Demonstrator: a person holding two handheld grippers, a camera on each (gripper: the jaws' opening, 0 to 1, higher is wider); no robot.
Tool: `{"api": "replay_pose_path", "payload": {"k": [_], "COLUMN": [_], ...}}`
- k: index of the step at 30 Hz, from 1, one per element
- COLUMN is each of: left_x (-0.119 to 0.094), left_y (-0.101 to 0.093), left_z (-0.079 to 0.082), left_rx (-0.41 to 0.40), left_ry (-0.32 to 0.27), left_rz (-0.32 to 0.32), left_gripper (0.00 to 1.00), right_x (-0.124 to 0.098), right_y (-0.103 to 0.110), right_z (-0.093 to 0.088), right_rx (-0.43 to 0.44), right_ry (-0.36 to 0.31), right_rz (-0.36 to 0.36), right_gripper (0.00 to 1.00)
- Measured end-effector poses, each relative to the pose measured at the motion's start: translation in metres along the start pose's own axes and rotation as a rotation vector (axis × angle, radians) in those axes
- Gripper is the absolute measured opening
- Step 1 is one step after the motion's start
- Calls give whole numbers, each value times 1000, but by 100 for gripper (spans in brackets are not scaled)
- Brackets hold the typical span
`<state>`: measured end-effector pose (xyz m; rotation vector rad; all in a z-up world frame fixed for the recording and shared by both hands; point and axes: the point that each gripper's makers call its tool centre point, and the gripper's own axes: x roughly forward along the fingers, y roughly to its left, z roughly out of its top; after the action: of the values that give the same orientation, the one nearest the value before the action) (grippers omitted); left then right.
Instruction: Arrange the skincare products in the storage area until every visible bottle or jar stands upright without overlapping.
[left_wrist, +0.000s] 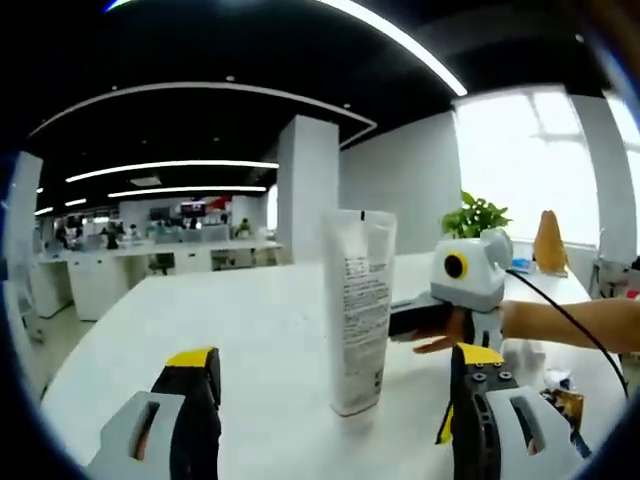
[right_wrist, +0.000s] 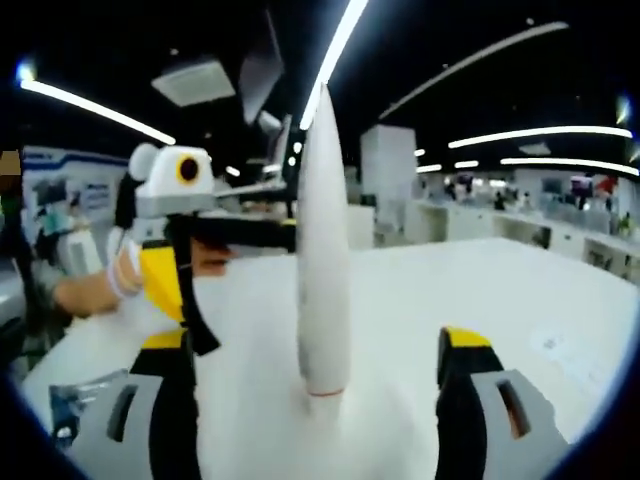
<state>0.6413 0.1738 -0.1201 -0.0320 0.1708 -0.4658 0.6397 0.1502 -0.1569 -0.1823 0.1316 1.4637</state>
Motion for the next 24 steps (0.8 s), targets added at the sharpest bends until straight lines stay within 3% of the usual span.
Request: {"api": "replay_pose_path", "payload": {"k": [8,10,14,18,21,24], "left_x": [-9,-8,-8,-3,0,1], "left_y": [3,1,-2,-2,0,4], "left_z": [-1,-2,-7,-9,-10,-11], "left_rx": [-13,-14,8,22,38,37], "left_ry": [-4,-5,6,19,25,28], "left_rz": [17,21,29,19,26,31], "left_gripper": [100,100,100,100,100,100], "right_x": [-31,-49,-87,-133,-161,-193], "right_y": [3,5,12,8,4,1], "right_z": [23,35,47,73,86,90], "right_rx": [-146,-187,-190,-156,-191,-278], "right_ry": [29,-14,-57,-178,-215,-201], "right_rz": [-84,-129,-178,-290,-369,-464], "right_gripper": [100,100,100,100,100,98]}}
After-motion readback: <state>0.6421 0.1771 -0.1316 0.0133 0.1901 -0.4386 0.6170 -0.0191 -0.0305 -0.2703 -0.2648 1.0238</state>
